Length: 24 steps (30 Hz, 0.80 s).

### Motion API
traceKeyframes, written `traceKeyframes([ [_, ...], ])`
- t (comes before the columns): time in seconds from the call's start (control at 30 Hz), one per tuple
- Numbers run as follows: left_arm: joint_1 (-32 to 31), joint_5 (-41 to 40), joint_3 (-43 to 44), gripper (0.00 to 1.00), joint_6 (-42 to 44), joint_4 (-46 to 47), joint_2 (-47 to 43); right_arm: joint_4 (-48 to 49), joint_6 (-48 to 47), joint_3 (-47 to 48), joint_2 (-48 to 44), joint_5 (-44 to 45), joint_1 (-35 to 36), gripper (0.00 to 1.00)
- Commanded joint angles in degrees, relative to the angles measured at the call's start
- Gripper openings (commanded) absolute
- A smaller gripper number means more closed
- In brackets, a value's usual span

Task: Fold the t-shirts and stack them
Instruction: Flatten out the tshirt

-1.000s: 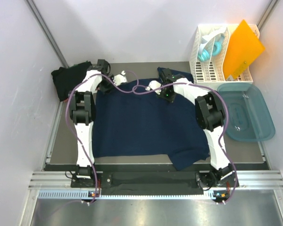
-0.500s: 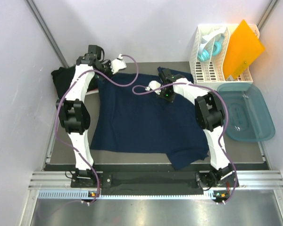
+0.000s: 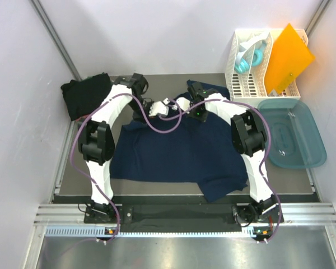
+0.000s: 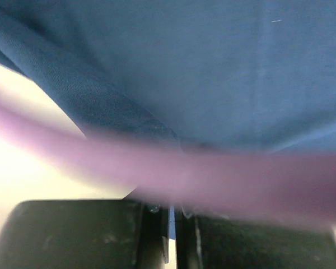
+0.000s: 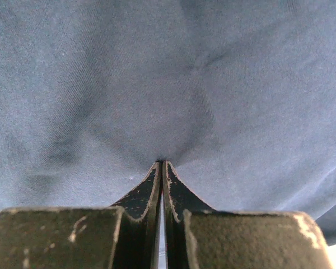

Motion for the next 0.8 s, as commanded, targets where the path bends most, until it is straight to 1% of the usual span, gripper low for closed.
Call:
traceKeyframes([
  [0.0, -1.3, 1.0, -2.4, 0.06, 5.5, -12.9, -3.3, 1.4, -2.3, -0.7, 0.3, 2.3, 0.1, 0.00],
  [0.03, -2.1, 0.2, -2.9, 0.10, 6.2, -12.9, -3.0, 1.5, -2.6, -0.7, 0.4, 2.5, 0.1, 0.00],
  [0.07, -2.4, -1.3, -3.3, 0.17, 6.0, -12.9, -2.8, 1.5, -2.7, -0.5, 0.4, 2.6, 0.1, 0.00],
  [0.1, -2.6, -1.7, -3.0, 0.34, 5.2, -12.9, -2.0, 1.6, -2.8, -0.5, 0.4, 2.9, 0.1, 0.01],
  [0.2, -2.6, -0.5, -0.3, 0.50, 3.0, -12.9, -1.7, 1.8, -3.0, -0.6, 0.3, 3.2, 0.0, 0.04],
  [0.23, -2.6, 0.1, 0.4, 0.61, 2.5, -12.8, -1.9, 2.0, -3.0, -0.7, 0.3, 3.4, 0.0, 0.05],
  [0.27, -2.5, 0.8, 2.2, 0.79, 2.3, -12.8, -2.1, 1.9, -3.0, -0.8, 0.4, 3.5, -0.1, 0.06],
  [0.3, -2.4, 2.1, 3.2, 0.83, 1.9, -12.8, -2.3, 1.9, -3.0, -0.8, 0.4, 3.5, -0.1, 0.06],
  [0.4, -2.3, 2.5, 6.9, 0.82, 1.0, -12.8, -2.3, 2.1, -3.0, -0.8, 0.5, 3.5, -0.1, 0.08],
  [0.5, -0.5, 0.8, 8.1, 0.81, -3.1, -7.1, -1.2, 2.6, -2.7, -0.8, 0.5, 3.6, -0.1, 0.07],
  [0.53, 0.9, -1.2, 7.6, 0.80, -5.8, -4.5, -0.6, 3.0, -2.5, -0.7, 0.5, 3.6, 0.0, 0.07],
  [0.57, 1.6, -1.6, 7.5, 0.78, -6.8, -1.5, 0.3, 3.1, -2.4, -0.7, 0.7, 3.5, -0.1, 0.07],
  [0.63, 3.7, -1.1, 9.3, 0.70, -7.3, -2.1, 4.6, 3.0, -1.7, -0.4, 0.9, 3.0, -0.1, 0.06],
  [0.67, 4.0, -0.6, 12.2, 0.61, -7.1, -5.4, 6.3, 3.0, -1.6, -0.3, 0.9, 2.9, -0.1, 0.06],
  [0.7, 4.4, 0.0, 14.1, 0.57, -6.6, -7.7, 9.8, 2.9, -1.6, -0.4, 0.8, 2.9, -0.1, 0.06],
  [0.73, 4.6, 0.4, 16.0, 0.55, -5.0, -10.3, 11.4, 2.9, -1.6, -0.5, 0.6, 2.9, -0.1, 0.06],
  [0.77, 4.6, 1.5, 18.1, 0.52, -5.7, -12.7, 12.7, 2.9, -1.6, -1.2, 0.1, 3.1, -0.1, 0.06],
])
